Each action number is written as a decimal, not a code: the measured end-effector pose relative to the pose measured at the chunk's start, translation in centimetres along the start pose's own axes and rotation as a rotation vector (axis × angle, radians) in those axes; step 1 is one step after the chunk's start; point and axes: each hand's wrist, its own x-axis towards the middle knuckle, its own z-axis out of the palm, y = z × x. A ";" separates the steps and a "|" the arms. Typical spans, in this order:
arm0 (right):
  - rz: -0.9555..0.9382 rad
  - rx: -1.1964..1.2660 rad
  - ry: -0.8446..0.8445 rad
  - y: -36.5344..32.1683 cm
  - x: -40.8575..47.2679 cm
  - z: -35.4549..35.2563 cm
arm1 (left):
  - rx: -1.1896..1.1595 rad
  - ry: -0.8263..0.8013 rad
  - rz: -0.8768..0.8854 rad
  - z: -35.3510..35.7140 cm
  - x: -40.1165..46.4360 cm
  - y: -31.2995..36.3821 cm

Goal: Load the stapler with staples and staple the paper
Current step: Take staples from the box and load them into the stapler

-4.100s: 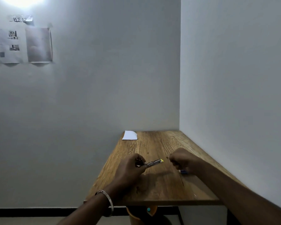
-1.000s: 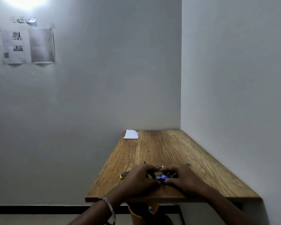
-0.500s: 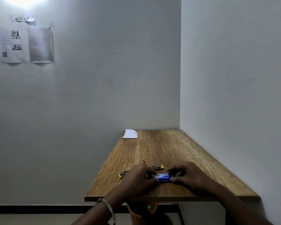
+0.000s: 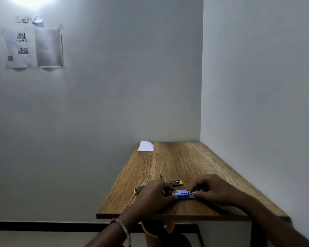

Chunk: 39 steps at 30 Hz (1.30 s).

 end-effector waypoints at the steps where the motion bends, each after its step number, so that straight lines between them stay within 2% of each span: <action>1: 0.009 -0.014 -0.003 -0.2 0.2 -0.1 | -0.006 0.000 -0.006 0.0 0.0 0.0; 11: 0.055 -0.175 -0.089 -1.2 1.7 -0.9 | -0.027 -0.004 -0.019 -0.1 0.1 0.0; 19: 0.130 -0.225 -0.076 -1.6 2.6 -0.4 | -0.019 0.002 -0.008 0.0 0.1 0.1; 28: 0.171 -0.207 -0.110 -1.9 2.9 -0.3 | -0.012 0.012 -0.014 0.1 0.2 0.0; 39: 0.175 -0.051 -0.017 -1.4 2.8 -0.1 | -0.023 0.018 -0.014 0.2 0.2 -0.1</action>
